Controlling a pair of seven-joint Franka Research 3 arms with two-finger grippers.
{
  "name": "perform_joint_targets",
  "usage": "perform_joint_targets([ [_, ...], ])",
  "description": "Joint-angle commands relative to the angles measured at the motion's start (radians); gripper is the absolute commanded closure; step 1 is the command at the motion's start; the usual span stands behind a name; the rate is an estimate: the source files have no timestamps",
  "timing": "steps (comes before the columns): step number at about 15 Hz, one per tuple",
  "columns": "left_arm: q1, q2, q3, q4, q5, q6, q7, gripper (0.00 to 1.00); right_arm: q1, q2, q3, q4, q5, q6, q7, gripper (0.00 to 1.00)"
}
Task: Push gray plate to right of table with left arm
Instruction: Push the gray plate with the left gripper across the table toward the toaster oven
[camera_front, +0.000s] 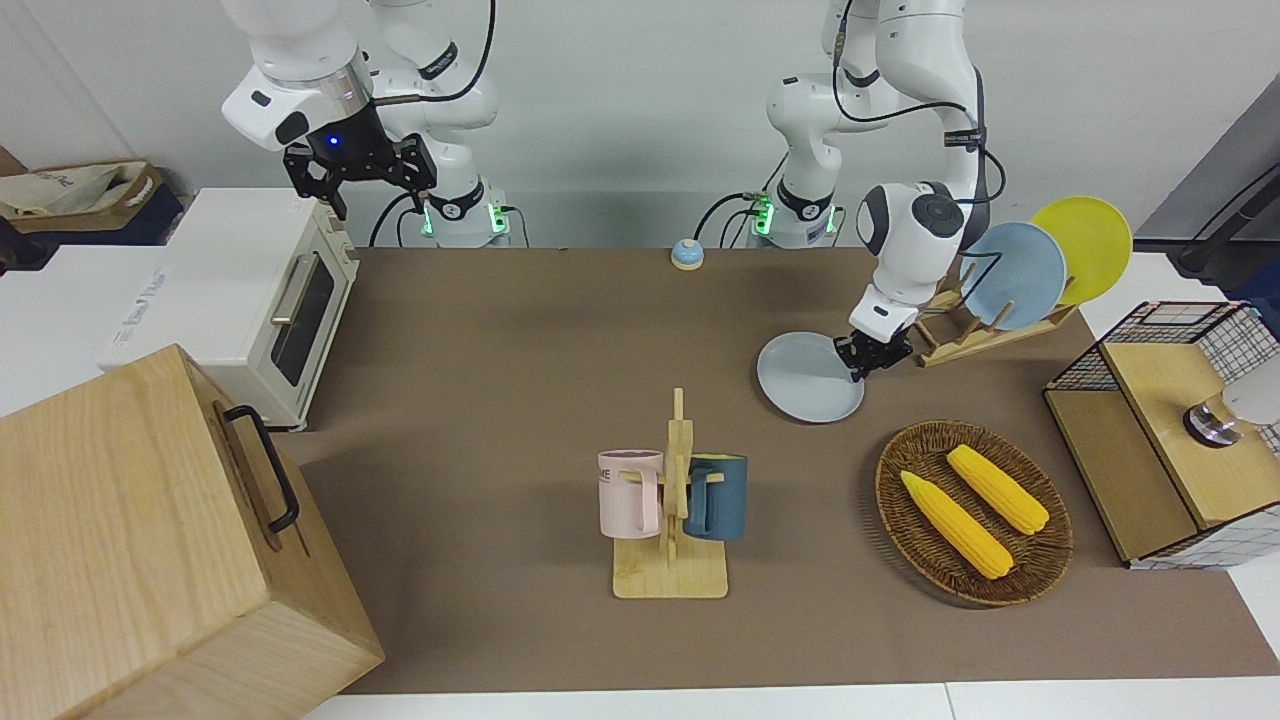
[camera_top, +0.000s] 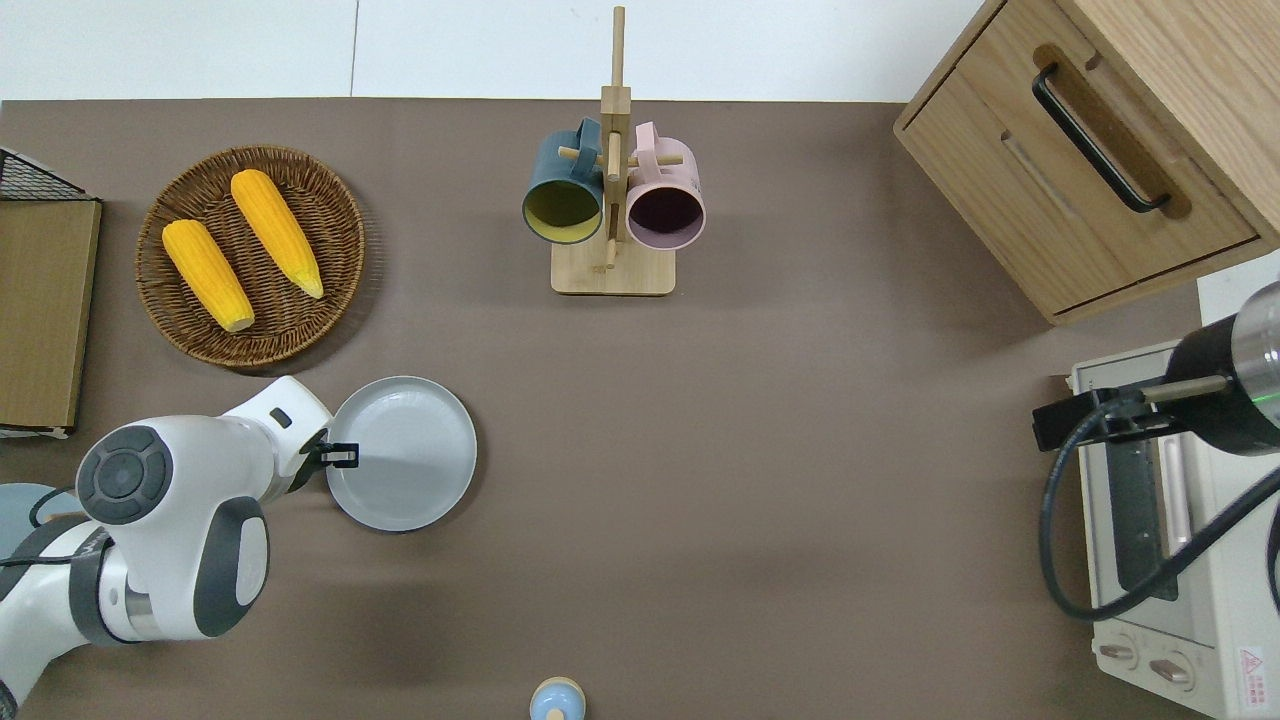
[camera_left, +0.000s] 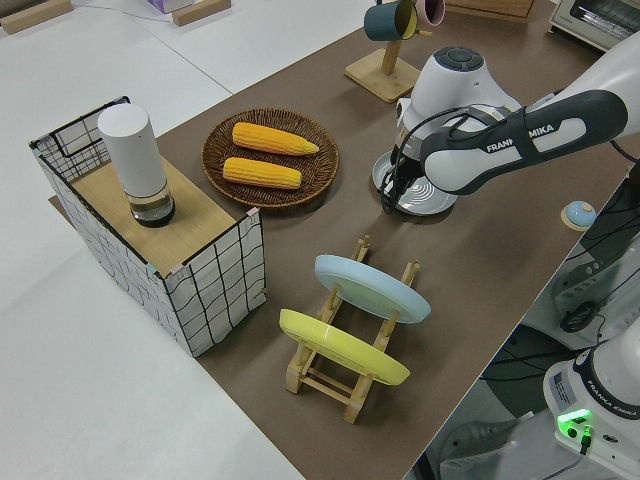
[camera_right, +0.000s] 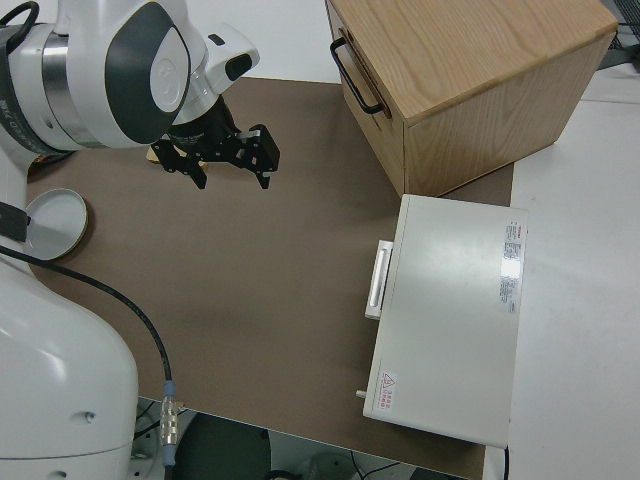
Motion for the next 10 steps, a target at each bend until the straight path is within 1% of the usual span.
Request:
perform_joint_targets([
  [1, -0.064, 0.022, 0.005, -0.005, -0.003, 0.021, -0.085, 1.00, -0.020, -0.002, 0.016, 0.009, 0.004, -0.016, 0.012, 0.017],
  [6, -0.089, 0.024, 0.003, -0.005, -0.001, 0.021, -0.120, 1.00, -0.019, -0.002, 0.016, 0.009, 0.004, -0.016, 0.013, 0.017],
  [10, -0.130, 0.033, 0.003, -0.001, -0.001, 0.021, -0.158, 1.00, -0.020, -0.002, 0.016, 0.009, 0.004, -0.016, 0.013, 0.017],
])
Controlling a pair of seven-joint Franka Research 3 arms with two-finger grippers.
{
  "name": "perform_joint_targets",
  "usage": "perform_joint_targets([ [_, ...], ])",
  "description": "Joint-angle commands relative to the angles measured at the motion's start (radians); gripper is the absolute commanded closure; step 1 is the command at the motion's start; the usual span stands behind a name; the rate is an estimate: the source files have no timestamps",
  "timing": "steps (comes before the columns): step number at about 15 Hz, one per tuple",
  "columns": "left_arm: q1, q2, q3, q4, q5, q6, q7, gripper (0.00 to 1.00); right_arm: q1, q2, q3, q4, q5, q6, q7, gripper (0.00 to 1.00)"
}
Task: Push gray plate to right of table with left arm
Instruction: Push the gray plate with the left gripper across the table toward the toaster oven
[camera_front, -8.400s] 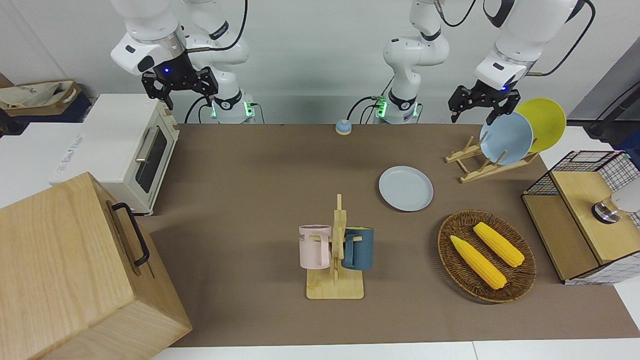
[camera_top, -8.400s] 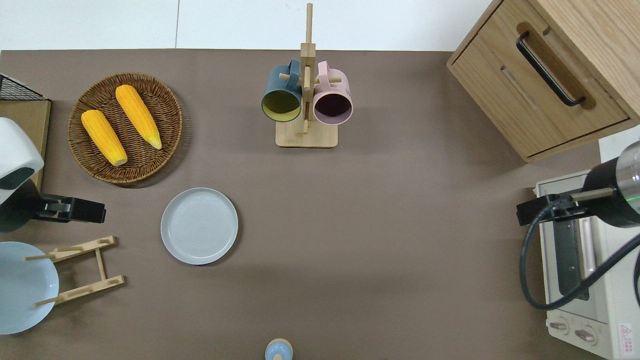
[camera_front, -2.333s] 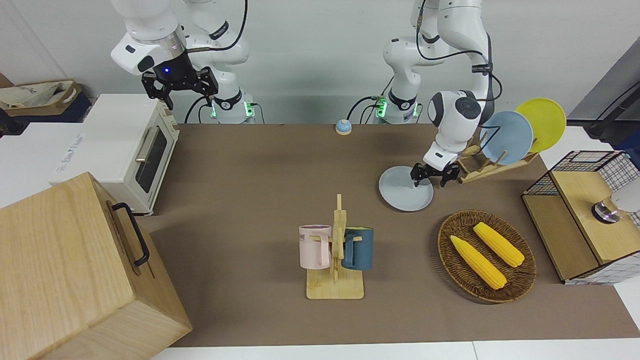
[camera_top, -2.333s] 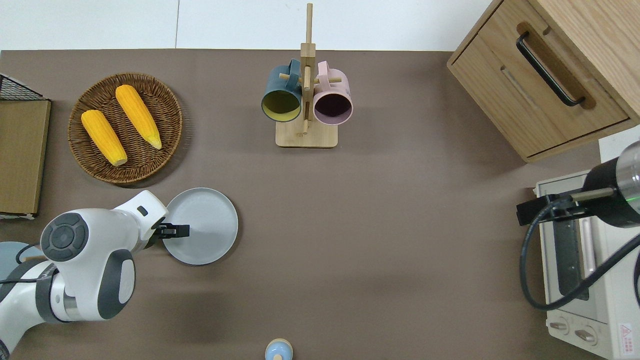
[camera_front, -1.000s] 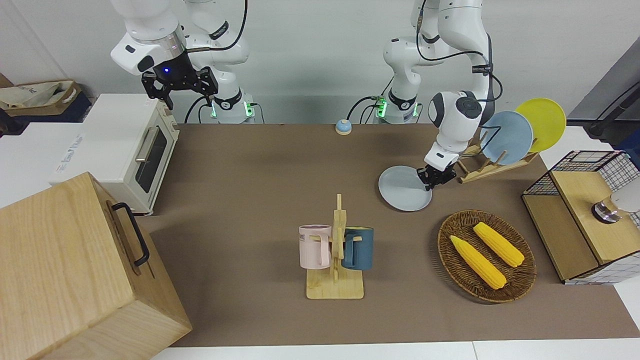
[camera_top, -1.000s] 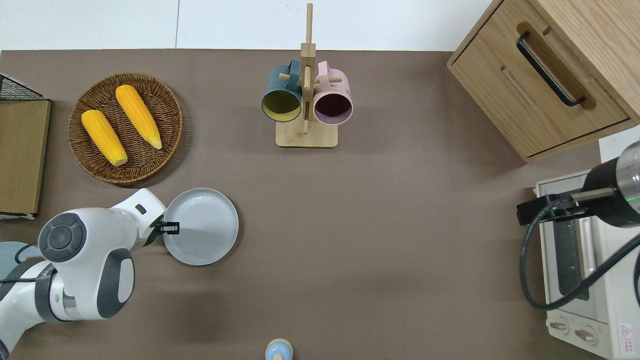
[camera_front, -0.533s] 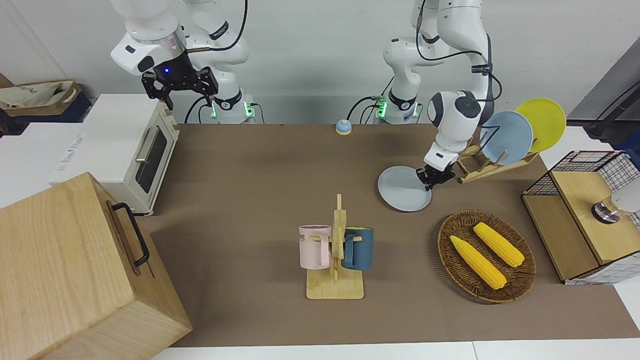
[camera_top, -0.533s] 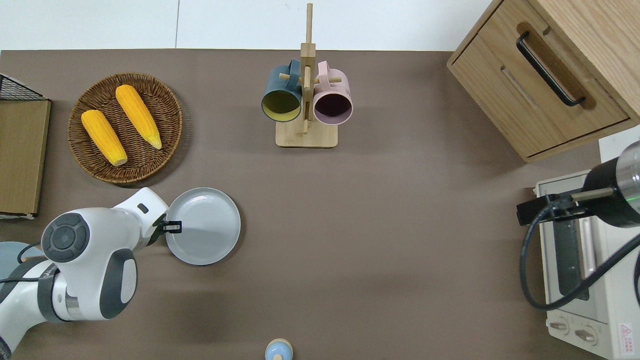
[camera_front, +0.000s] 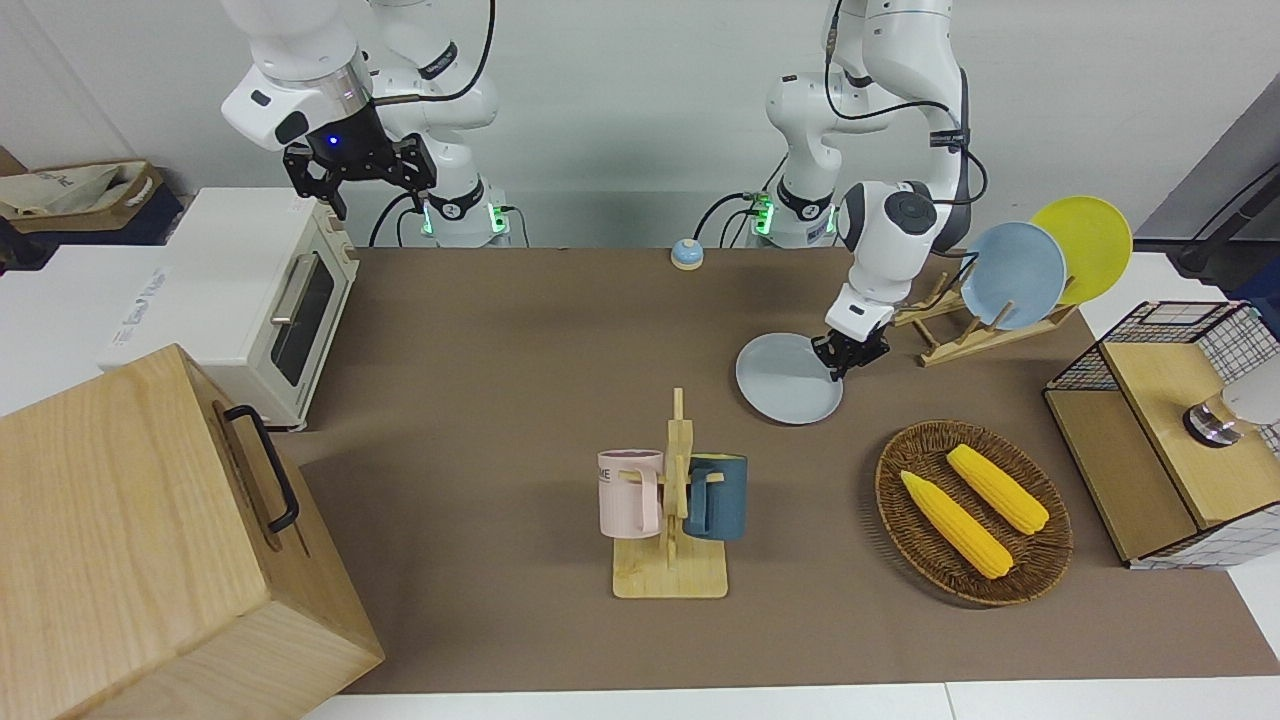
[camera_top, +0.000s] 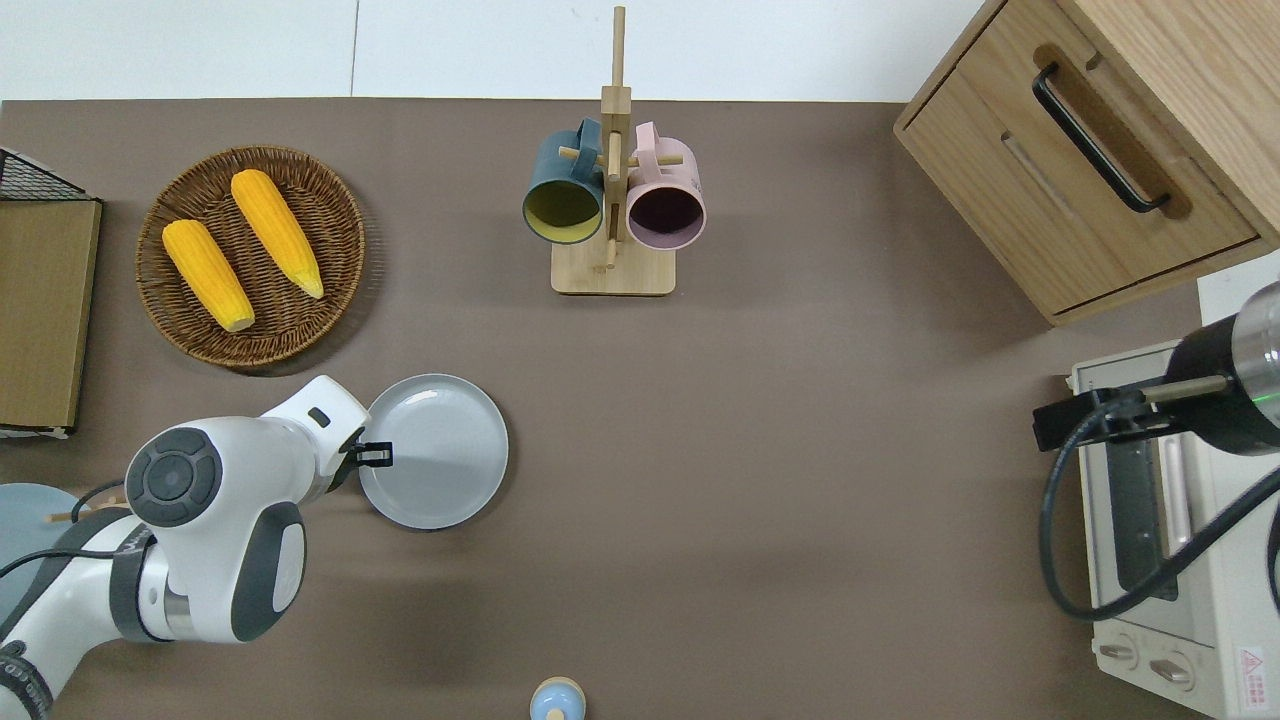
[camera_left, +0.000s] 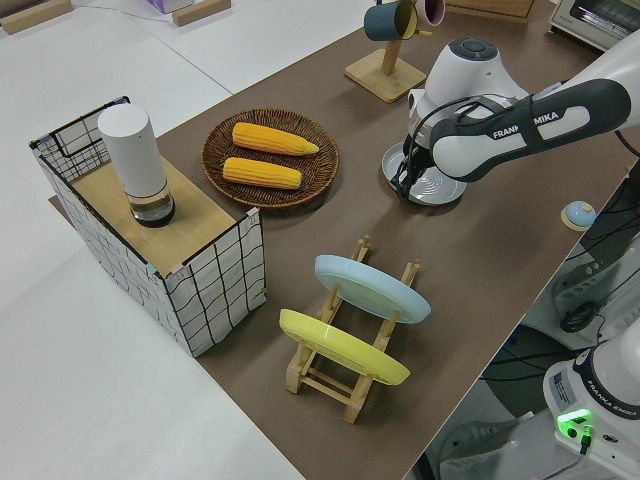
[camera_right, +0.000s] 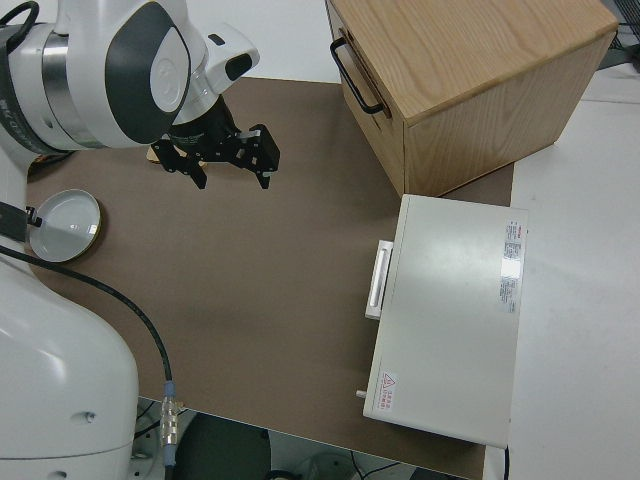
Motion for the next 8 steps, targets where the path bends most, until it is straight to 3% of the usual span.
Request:
perform_joint_targets([
  [1, -0.066, 0.040, 0.004, 0.000, -0.002, 0.022, -0.077, 1.00, -0.020, -0.002, 0.016, 0.009, 0.004, -0.016, 0.013, 0.017],
  [8, -0.116, 0.052, -0.012, 0.012, -0.002, 0.022, -0.153, 1.00, -0.020, -0.002, 0.016, 0.009, 0.004, -0.016, 0.013, 0.017],
])
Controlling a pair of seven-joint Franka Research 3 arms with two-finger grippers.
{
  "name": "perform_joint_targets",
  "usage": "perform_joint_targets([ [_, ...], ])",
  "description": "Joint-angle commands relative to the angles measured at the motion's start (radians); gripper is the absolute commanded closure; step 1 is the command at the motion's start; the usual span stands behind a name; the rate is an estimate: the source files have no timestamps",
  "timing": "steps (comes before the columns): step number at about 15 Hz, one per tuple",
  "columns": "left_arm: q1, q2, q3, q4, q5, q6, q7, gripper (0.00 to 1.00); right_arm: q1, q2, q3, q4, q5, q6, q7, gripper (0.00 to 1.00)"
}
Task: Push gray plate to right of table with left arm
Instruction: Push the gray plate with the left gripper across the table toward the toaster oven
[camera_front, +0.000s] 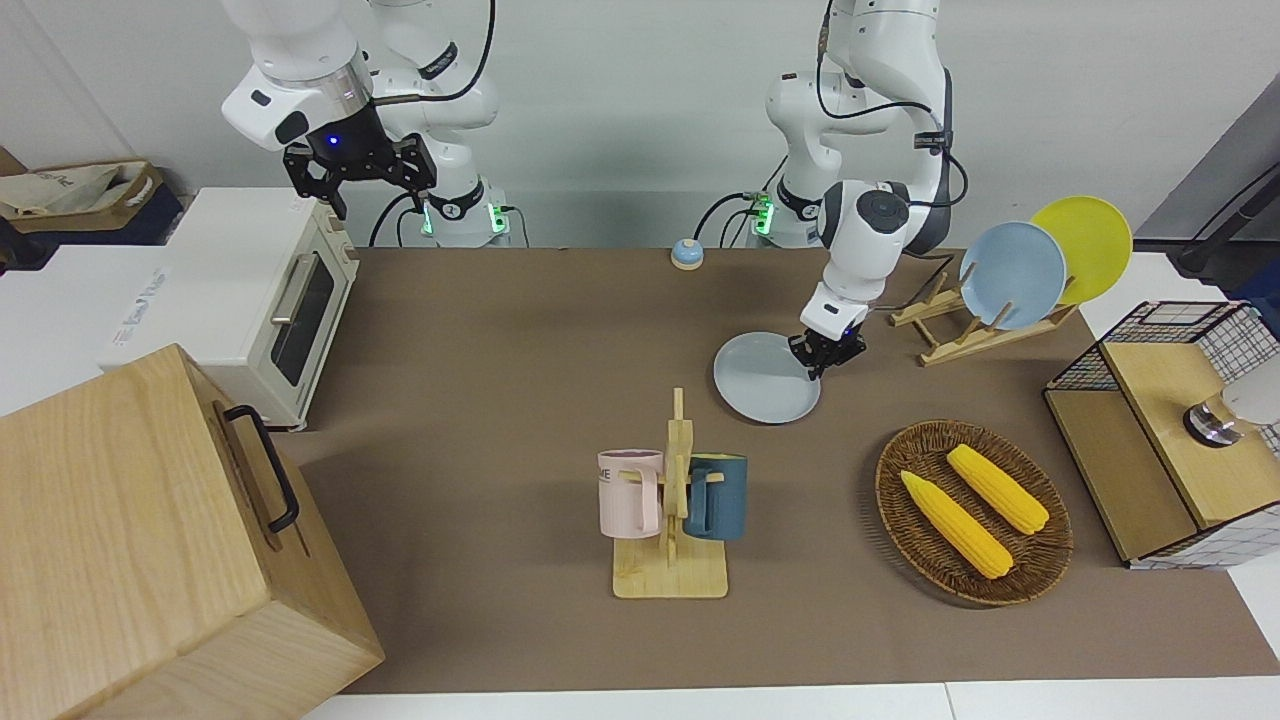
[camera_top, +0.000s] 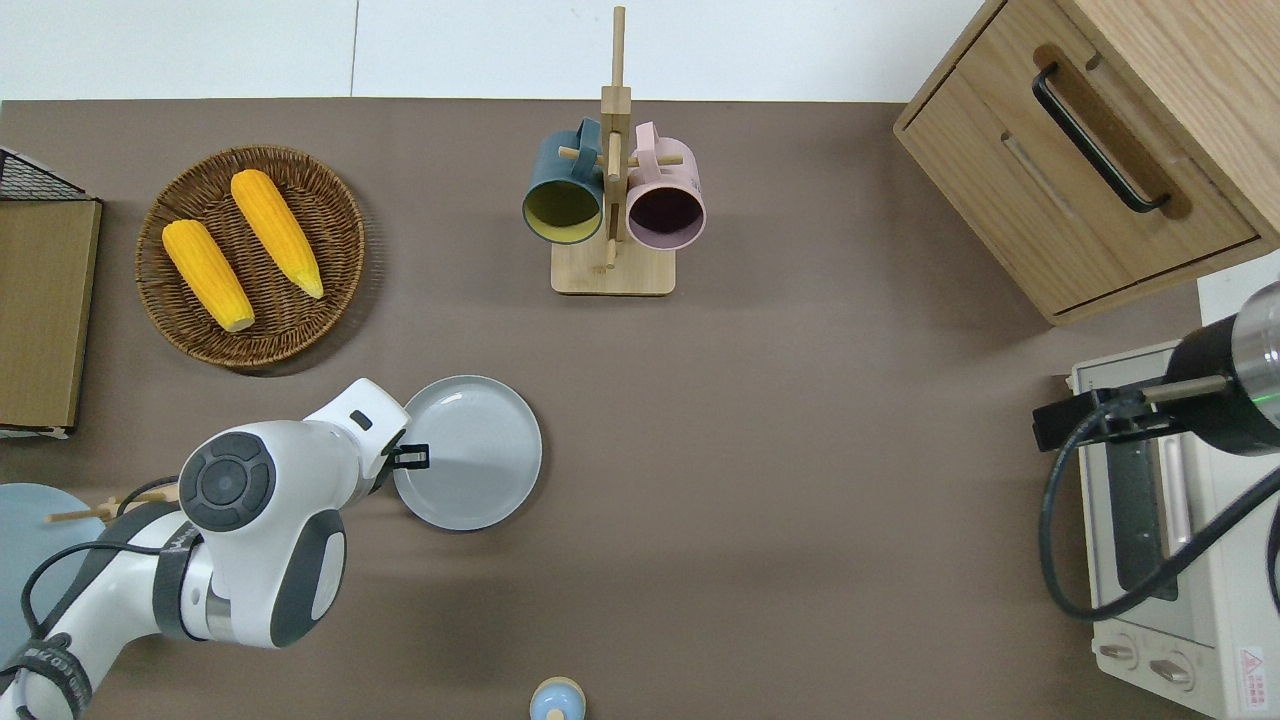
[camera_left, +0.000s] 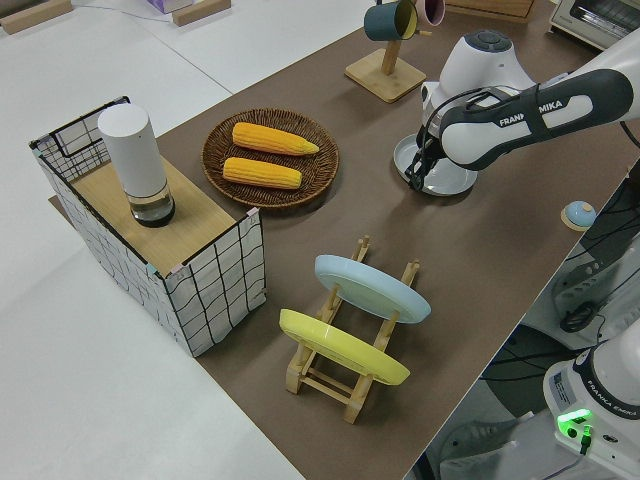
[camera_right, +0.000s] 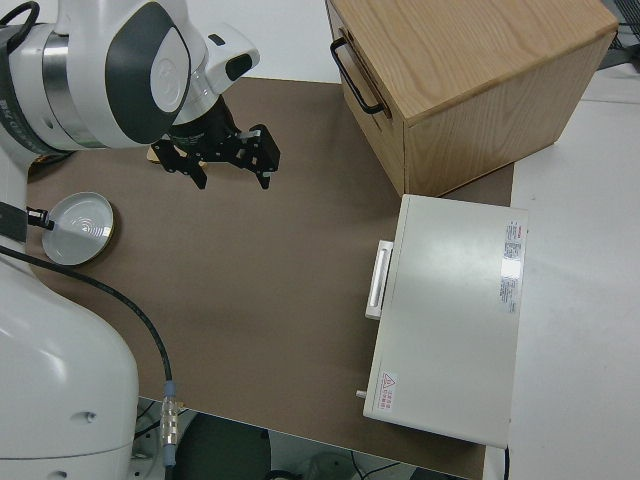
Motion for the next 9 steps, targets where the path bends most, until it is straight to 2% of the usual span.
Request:
perform_joint_targets([
  [1, -0.045, 0.048, -0.016, 0.010, -0.002, 0.020, -0.076, 1.00, -0.020, -0.002, 0.016, 0.009, 0.004, -0.016, 0.013, 0.017],
  [9, -0.132, 0.051, -0.024, 0.026, -0.002, 0.020, -0.194, 1.00, -0.019, -0.002, 0.016, 0.009, 0.004, -0.016, 0.012, 0.017],
])
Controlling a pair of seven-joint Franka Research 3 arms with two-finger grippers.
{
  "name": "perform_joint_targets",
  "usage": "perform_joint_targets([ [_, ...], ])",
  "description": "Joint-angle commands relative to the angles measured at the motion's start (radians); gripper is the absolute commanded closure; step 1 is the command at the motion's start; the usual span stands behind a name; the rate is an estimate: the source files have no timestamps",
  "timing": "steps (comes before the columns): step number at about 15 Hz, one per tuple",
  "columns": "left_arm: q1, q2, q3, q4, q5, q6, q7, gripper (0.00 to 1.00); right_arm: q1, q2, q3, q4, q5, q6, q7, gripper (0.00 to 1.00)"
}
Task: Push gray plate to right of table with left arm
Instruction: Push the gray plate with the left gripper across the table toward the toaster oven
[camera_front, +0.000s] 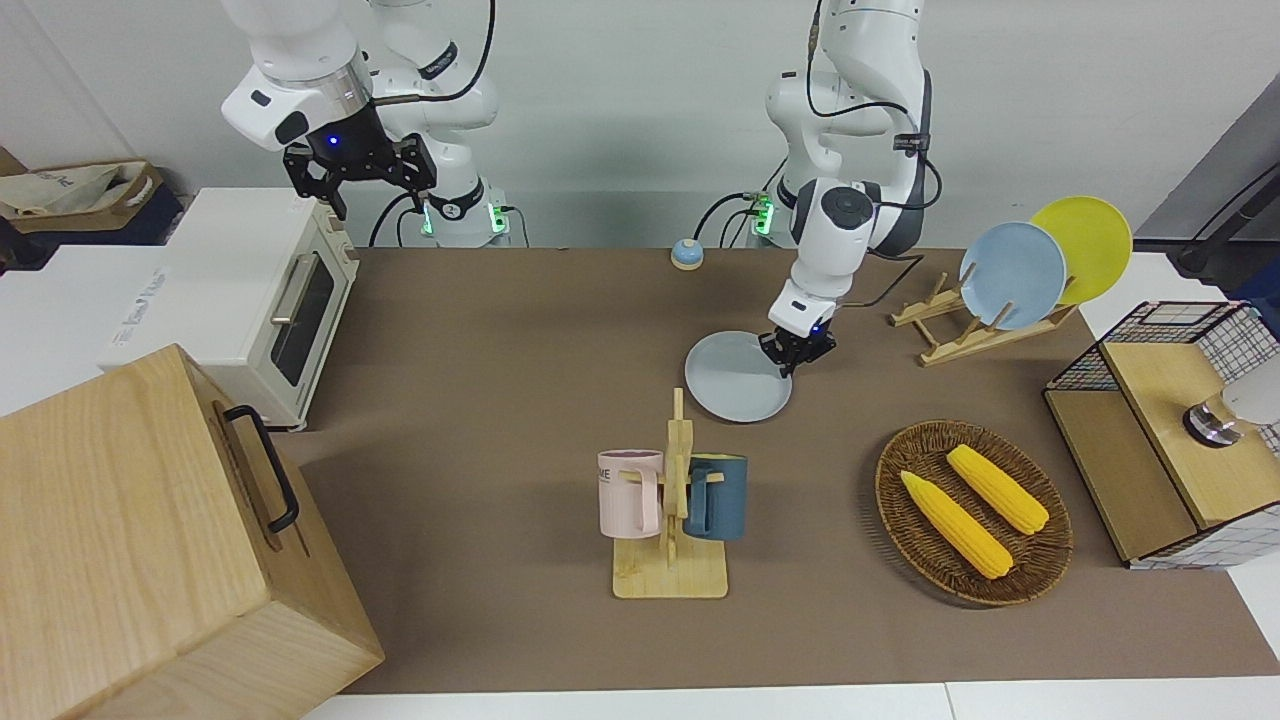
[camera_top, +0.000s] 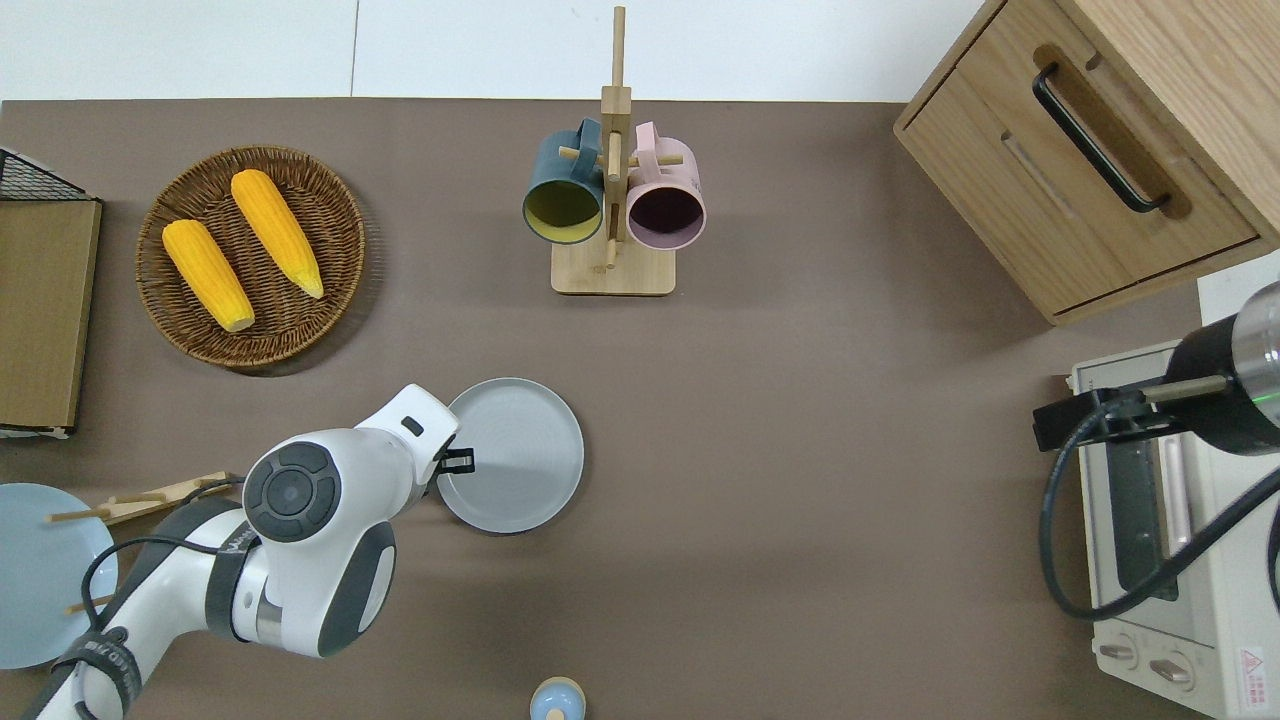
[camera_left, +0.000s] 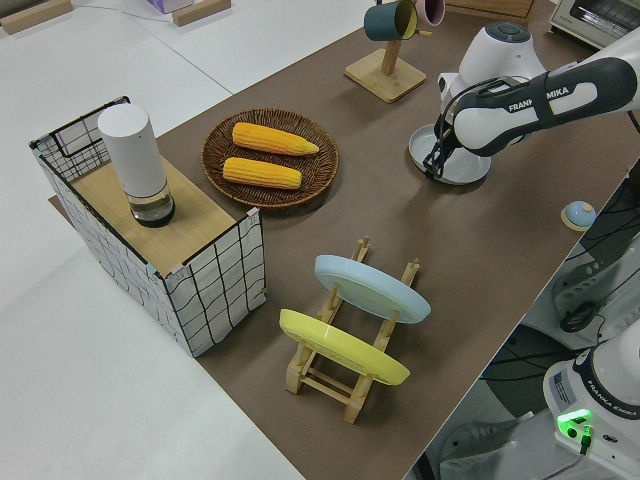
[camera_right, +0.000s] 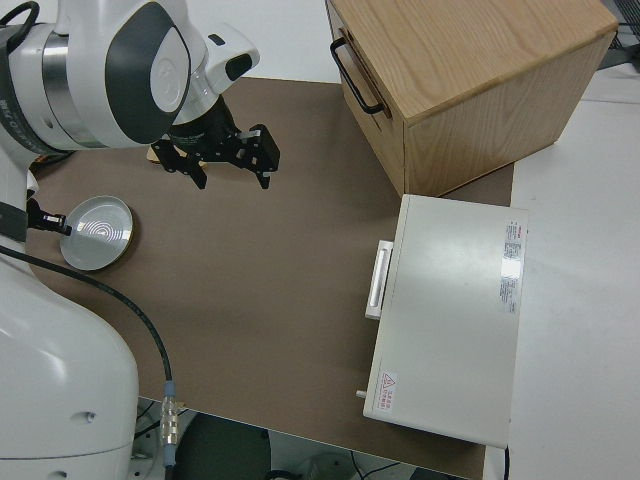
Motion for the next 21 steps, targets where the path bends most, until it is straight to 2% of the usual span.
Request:
perform_joint_targets([
  [1, -0.070, 0.045, -0.001, 0.017, -0.001, 0.012, -0.086, 1.00, -0.020, -0.002, 0.016, 0.009, 0.004, -0.016, 0.012, 0.017],
  [10, -0.193, 0.066, -0.003, 0.058, 0.008, 0.010, -0.268, 1.00, -0.019, -0.002, 0.016, 0.009, 0.004, -0.016, 0.013, 0.017],
  [17, -0.286, 0.126, -0.003, 0.129, 0.012, 0.010, -0.408, 1.00, -0.019, -0.002, 0.016, 0.009, 0.004, -0.016, 0.013, 0.017],
  [21, -0.329, 0.137, -0.003, 0.144, 0.014, 0.010, -0.468, 1.00, -0.019, -0.002, 0.016, 0.009, 0.004, -0.016, 0.012, 0.017],
])
